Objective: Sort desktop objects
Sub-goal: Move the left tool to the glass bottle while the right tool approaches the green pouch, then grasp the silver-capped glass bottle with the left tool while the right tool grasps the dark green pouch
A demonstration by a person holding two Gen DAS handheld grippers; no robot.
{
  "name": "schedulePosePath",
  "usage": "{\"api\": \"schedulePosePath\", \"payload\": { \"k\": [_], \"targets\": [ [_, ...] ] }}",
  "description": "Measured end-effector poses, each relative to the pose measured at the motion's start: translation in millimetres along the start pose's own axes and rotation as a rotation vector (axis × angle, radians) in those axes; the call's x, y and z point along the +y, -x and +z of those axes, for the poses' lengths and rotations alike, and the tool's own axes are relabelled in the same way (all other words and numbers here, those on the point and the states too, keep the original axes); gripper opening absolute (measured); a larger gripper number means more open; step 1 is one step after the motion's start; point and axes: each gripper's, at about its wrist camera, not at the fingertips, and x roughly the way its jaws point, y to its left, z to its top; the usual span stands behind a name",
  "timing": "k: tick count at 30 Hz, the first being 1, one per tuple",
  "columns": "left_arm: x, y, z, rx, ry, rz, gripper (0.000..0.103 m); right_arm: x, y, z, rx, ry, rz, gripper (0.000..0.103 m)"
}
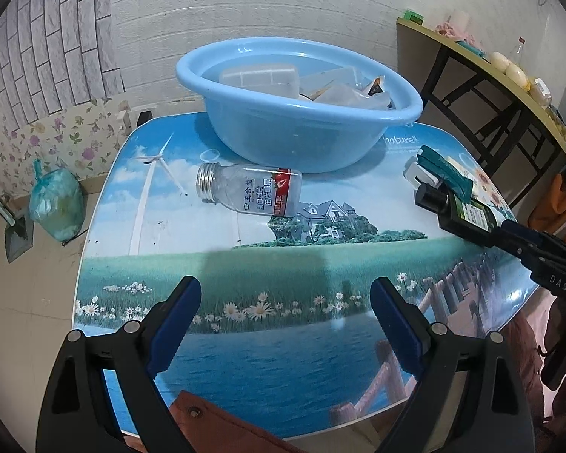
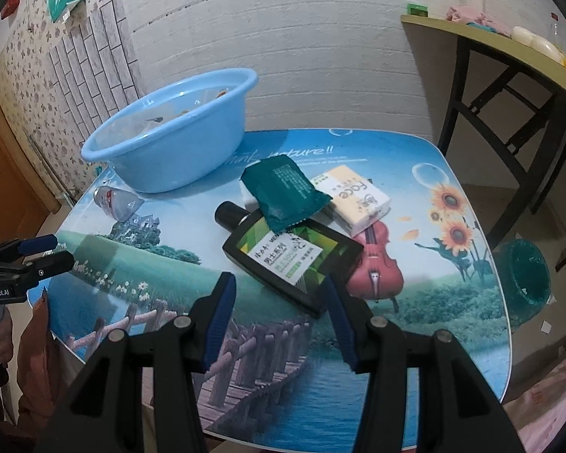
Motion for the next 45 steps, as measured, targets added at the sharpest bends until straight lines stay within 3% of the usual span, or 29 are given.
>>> {"api": "schedulePosePath", "payload": {
  "k": [21,29,45],
  "targets": [
    [13,-24,17,0.018,0.014,0.028,0.091,-11,-12,17,-0.028,0.001,-0.030,0.048],
    [19,-44,37,0.015,-0.012,0.051,0.092,-8,-29,40,-0.038,0.077,-0.027,0.063],
    [30,-70,57,0.022,-0.041,0.043,0.097,0,-60,57,-0.008,0.149,-0.004,0.066]
  ]
}}
